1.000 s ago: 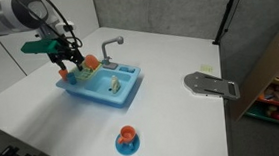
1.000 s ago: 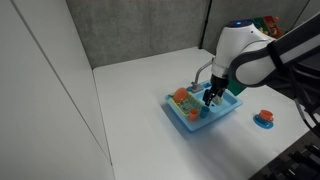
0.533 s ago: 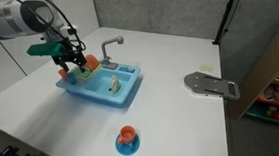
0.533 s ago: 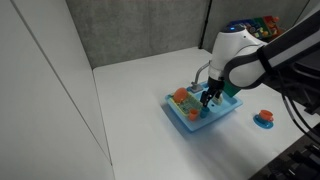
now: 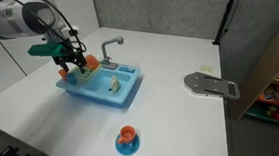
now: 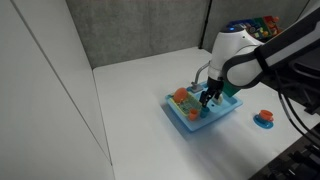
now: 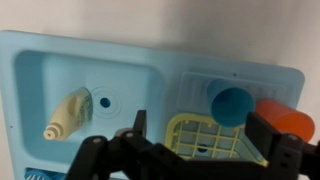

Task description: Place the blue cup on the table

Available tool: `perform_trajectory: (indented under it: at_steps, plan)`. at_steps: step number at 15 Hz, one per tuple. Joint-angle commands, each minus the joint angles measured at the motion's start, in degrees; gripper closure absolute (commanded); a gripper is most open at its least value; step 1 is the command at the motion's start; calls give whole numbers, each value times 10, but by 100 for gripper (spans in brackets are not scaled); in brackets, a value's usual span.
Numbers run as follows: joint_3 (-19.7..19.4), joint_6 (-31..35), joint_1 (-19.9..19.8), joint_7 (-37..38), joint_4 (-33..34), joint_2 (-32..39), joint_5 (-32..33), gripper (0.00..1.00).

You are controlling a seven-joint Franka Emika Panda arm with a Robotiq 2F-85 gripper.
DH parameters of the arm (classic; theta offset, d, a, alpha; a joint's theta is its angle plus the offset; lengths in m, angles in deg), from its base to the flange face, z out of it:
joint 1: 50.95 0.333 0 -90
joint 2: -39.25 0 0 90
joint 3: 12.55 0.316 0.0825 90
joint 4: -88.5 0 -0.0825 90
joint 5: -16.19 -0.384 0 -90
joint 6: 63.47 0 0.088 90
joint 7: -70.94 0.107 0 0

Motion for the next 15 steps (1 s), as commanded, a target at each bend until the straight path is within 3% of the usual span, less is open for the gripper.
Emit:
perform_trajectory:
  at_steps: [1,15]
  plan:
    - [-4,-2,-3,-10,7,8,-7,0]
    - [-11,5,3,-5,11,25,0,0]
